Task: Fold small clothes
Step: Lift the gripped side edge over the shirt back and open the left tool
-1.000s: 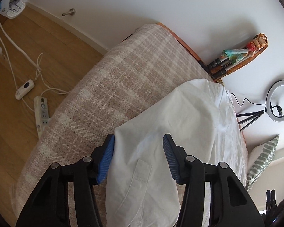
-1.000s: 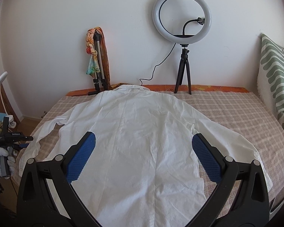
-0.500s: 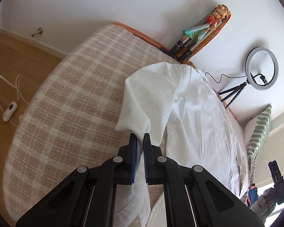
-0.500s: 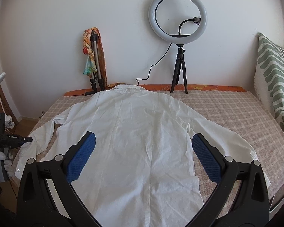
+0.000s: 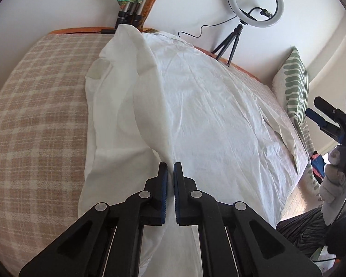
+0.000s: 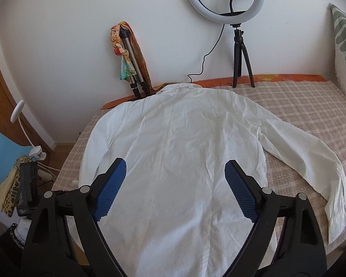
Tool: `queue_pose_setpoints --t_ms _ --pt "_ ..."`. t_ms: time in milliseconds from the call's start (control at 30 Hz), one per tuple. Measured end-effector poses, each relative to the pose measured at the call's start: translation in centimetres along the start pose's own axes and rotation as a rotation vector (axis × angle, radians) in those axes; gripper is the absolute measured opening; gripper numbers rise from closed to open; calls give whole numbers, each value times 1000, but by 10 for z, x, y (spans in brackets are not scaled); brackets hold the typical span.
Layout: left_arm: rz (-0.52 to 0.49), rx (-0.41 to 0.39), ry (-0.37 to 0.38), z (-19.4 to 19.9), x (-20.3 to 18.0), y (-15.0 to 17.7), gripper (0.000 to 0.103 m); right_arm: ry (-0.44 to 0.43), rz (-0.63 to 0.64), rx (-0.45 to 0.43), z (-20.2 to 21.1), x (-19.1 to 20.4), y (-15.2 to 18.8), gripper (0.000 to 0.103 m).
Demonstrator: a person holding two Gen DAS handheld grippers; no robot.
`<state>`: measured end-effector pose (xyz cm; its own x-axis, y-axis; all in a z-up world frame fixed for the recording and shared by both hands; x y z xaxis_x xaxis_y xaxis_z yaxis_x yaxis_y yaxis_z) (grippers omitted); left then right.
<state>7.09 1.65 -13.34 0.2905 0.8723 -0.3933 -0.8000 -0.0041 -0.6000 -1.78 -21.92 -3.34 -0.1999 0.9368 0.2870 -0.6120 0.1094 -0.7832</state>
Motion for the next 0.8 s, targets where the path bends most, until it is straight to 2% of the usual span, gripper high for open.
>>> queue_pose_setpoints --t_ms 100,167,233,300,367,433,500,633,700,800 --pt "-55 38 -5 1 -19 8 10 -5 2 28 -8 0 3 90" --pt "-57 18 9 14 -24 10 22 -16 20 46 -14 5 3 90" --pt "-51 -14 34 35 -23 11 24 -27 49 56 -20 14 1 90" --pt "-41 -60 7 54 -13 9 32 -43 72 66 -28 26 0 90" --pt "-20 -110 -64 70 8 3 52 -75 72 94 -40 39 1 90" --pt "37 -131 -112 77 35 -3 53 -129 67 141 -55 55 4 88" --pt "100 -119 -105 75 59 -5 53 -190 66 187 -68 74 10 87" --pt "228 -22 27 47 76 6 53 -245 92 223 -87 109 21 87" --pt "222 16 52 37 69 15 50 -251 111 233 -97 123 26 86" --pt "161 46 46 32 53 23 50 -236 138 262 -114 137 34 83"
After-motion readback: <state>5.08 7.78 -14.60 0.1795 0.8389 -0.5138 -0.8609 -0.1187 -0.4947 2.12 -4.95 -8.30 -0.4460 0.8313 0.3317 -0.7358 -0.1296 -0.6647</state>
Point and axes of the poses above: each gripper's, at about its wrist camera, not at the fingertips, and z roughly against the way its jaws point, x to its left, y to its underside, the point moved 3 cm from there along -z, roughly the way its jaws point, and after that the axes turned 5 degrees about -x, right-handed, at the moved point
